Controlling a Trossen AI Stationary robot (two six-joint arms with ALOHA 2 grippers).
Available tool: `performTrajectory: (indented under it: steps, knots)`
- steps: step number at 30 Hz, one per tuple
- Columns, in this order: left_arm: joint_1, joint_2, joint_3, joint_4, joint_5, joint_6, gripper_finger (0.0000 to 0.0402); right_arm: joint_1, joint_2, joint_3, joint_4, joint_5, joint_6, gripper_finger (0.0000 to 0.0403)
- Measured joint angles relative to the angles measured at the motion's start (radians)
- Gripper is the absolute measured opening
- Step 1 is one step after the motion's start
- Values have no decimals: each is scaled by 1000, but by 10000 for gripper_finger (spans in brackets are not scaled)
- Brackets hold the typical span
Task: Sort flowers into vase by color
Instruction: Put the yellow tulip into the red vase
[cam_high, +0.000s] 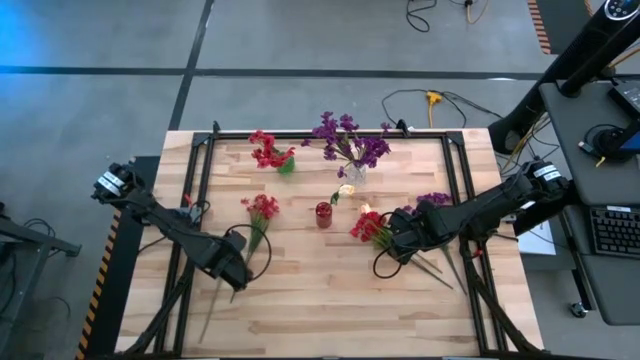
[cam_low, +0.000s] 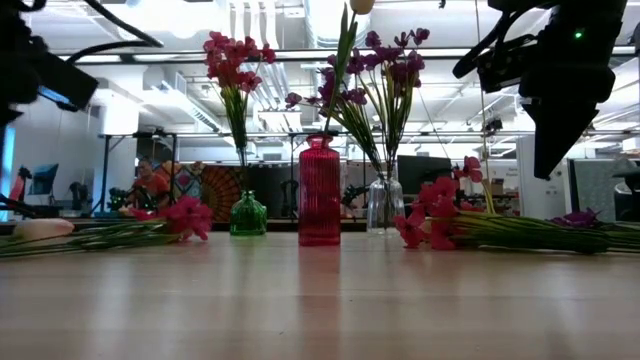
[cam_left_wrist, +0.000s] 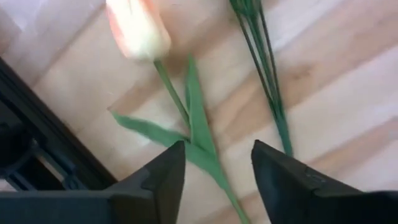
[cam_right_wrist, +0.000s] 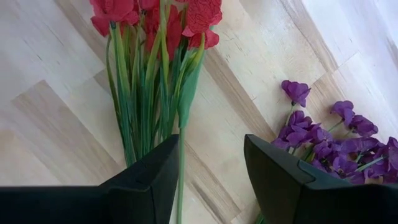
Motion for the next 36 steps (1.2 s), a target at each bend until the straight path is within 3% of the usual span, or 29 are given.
performTrajectory:
  steps: [8,13,23,27,36]
  knots:
    - [-123,0,-34,48,63,-174,199,0,0,0,-1,0,-11,171]
    - [-180,0,-95,78,58,-301,189,0,0,0,1,0,-11,171]
    - [-185,-1,-220,292,35,-344,157,0,0,0,3,-1,-9,171]
    - [-184,-3,-229,301,34,-352,126,0,0,0,3,-1,-8,171]
    - [-185,-1,-226,286,17,-341,9,0,0,0,6,-1,3,171]
